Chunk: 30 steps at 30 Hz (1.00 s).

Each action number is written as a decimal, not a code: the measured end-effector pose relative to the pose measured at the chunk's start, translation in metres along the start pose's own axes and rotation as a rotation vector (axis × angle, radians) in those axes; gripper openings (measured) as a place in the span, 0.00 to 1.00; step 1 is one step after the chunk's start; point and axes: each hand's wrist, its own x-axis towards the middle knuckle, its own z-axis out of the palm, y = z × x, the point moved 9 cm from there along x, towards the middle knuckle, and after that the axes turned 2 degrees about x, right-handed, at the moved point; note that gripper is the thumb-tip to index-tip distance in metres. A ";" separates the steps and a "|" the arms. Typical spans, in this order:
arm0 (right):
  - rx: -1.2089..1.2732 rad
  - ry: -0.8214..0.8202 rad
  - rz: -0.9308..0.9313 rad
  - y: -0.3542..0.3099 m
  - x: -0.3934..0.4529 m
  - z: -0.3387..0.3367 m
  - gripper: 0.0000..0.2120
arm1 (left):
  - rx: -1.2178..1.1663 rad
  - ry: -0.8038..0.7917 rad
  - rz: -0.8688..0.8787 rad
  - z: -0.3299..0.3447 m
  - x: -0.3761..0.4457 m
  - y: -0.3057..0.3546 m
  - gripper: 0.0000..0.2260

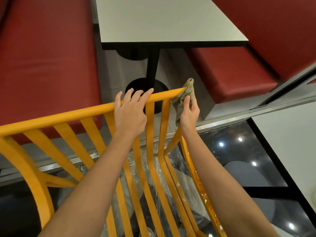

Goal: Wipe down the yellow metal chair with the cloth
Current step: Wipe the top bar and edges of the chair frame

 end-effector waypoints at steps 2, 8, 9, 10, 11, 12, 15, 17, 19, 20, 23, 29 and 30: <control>-0.158 0.013 -0.203 -0.024 0.007 0.010 0.17 | 0.000 0.006 -0.007 0.000 0.000 0.000 0.29; -0.831 -0.220 -0.762 -0.045 -0.027 0.026 0.21 | 0.015 0.013 -0.010 0.000 -0.001 -0.001 0.29; -0.851 -0.228 -0.756 -0.046 -0.024 0.018 0.22 | 0.015 0.011 -0.010 0.000 -0.001 0.000 0.29; -0.845 -0.200 -0.723 -0.049 -0.018 0.012 0.22 | 0.015 0.010 -0.010 0.000 -0.001 0.000 0.29; -0.831 -0.161 -0.686 -0.053 -0.012 0.012 0.21 | 0.014 0.011 -0.009 0.000 -0.001 0.000 0.28; -0.818 -0.138 -0.657 -0.057 -0.010 0.019 0.19 | 0.013 0.012 -0.008 0.000 -0.002 0.000 0.28; -0.768 -0.309 -0.725 -0.057 -0.035 0.057 0.21 | 0.029 0.016 -0.005 0.000 -0.001 -0.001 0.29; -0.732 -0.420 -0.726 -0.046 -0.046 0.051 0.23 | 0.038 0.018 -0.001 -0.001 -0.001 -0.001 0.28; -0.690 -0.380 -0.700 -0.046 -0.038 0.032 0.24 | 0.017 0.014 -0.002 -0.001 -0.001 -0.001 0.27; -0.665 -0.335 -0.680 -0.049 -0.031 0.029 0.23 | 0.008 0.012 -0.003 -0.001 -0.001 -0.001 0.27; -0.674 -0.242 -0.612 -0.058 -0.021 0.047 0.18 | 0.018 0.028 0.000 -0.001 -0.001 -0.001 0.27; -0.650 -0.428 -0.685 -0.068 -0.029 0.048 0.19 | 0.005 0.033 0.013 -0.002 -0.001 -0.001 0.25; -0.598 -0.418 -0.660 -0.075 -0.022 0.041 0.18 | -0.007 0.029 0.016 -0.002 -0.001 -0.001 0.23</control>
